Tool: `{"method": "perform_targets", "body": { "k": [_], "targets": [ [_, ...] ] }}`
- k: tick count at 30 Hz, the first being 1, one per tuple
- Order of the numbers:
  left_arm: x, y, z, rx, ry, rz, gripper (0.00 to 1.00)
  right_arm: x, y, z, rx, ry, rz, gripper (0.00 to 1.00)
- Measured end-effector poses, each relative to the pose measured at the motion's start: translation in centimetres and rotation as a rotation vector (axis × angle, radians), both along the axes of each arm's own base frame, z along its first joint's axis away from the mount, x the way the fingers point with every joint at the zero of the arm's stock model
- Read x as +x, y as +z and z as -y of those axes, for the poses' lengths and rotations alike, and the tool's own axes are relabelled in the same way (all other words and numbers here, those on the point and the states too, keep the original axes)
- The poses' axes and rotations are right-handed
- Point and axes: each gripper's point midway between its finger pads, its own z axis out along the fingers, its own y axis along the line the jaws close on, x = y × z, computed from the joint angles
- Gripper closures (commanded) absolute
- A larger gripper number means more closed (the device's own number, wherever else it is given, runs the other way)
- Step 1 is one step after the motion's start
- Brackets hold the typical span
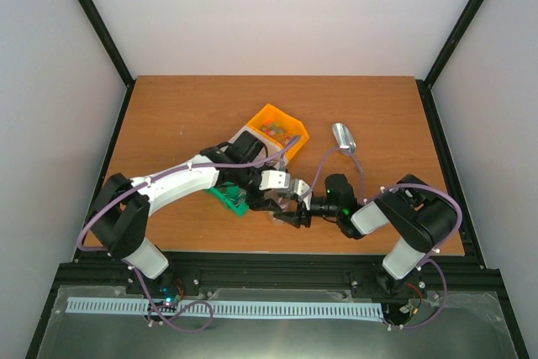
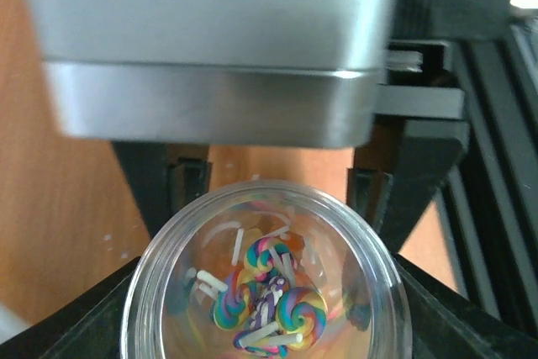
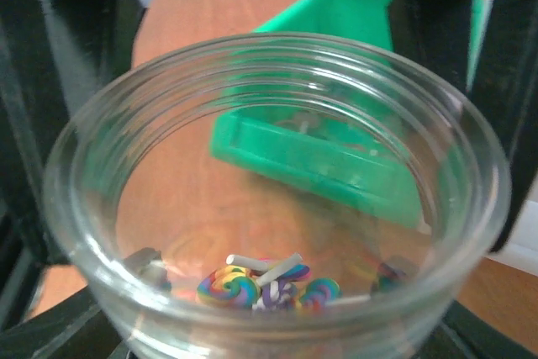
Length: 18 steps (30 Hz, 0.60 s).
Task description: Pack the candies
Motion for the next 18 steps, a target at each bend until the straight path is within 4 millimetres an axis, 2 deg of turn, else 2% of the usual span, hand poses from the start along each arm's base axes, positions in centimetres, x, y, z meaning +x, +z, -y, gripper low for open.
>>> {"method": "perform_targets", "body": {
  "k": [4, 6, 8, 10, 12, 18],
  "targets": [
    [-1.8, 0.2, -0.4, -0.001, -0.129, -0.005, 0.35, -1.8, 0.4, -0.2, 0.008, 0.098, 0.001, 0.71],
    [-2.3, 0.6, -0.5, -0.008, -0.171, -0.001, 0.32, -2.2, 0.7, -0.2, 0.016, 0.119, 0.010, 0.71],
    [-2.4, 0.8, -0.4, -0.011, -0.183, 0.000, 0.25, -2.3, 0.8, -0.2, 0.018, 0.127, 0.015, 0.72],
    [-2.3, 0.8, -0.4, -0.010, -0.170, -0.005, 0.16, -2.2, 0.8, -0.2, 0.017, 0.123, 0.017, 0.72],
    [-1.9, 0.8, -0.4, 0.002, -0.127, -0.018, 0.13, -1.9, 0.7, -0.2, 0.010, 0.106, 0.020, 0.74],
    [0.7, 2.0, 0.4, -0.026, 0.072, -0.021, 0.13, 0.3, 0.7, 0.1, -0.001, -0.018, 0.033, 0.75]
  ]
}}
